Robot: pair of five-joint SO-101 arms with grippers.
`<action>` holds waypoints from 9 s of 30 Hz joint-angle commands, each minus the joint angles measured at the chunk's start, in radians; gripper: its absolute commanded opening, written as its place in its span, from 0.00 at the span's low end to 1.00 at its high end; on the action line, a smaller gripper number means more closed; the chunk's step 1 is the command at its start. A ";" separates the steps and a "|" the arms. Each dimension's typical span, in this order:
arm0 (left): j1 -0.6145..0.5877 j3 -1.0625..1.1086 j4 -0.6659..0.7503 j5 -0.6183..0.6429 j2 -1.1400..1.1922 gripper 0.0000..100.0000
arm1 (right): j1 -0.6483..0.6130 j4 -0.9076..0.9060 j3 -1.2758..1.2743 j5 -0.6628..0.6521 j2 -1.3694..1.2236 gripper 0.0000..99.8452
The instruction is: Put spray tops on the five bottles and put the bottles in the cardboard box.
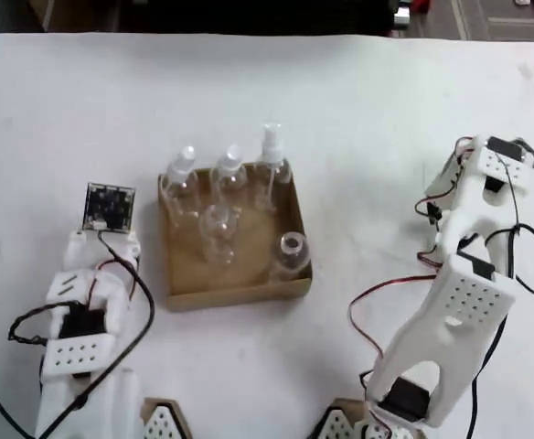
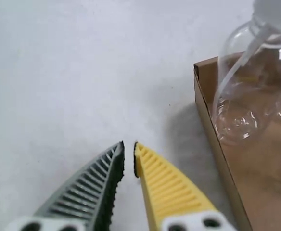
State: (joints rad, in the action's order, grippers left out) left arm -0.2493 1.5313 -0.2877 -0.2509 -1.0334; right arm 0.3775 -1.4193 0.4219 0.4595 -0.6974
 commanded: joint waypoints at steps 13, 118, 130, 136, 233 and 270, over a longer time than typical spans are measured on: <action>0.012 -0.008 0.029 -0.014 -0.007 0.04 | -0.038 -0.019 0.018 -0.112 0.012 0.14; 0.033 0.008 0.028 -0.012 -0.013 0.04 | 0.271 -0.180 -0.063 0.226 0.044 0.02; -0.024 -0.002 0.028 -0.005 -0.013 0.04 | 0.294 -0.300 0.114 0.058 0.300 0.02; -0.024 -0.005 0.023 -0.005 -0.013 0.04 | 0.257 -0.300 0.238 -0.144 0.515 0.02; -0.022 -0.003 0.026 -0.005 -0.013 0.04 | -0.995 1.314 -1.415 -0.451 1.836 0.02; -0.022 -0.003 0.026 -0.005 -0.013 0.04 | -1.021 1.386 -1.554 -0.450 1.742 0.02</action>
State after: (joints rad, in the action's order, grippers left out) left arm -0.2662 1.5482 -0.2877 -0.2509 -1.0334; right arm -0.6398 -0.0967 -1.0986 0.0207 1.0472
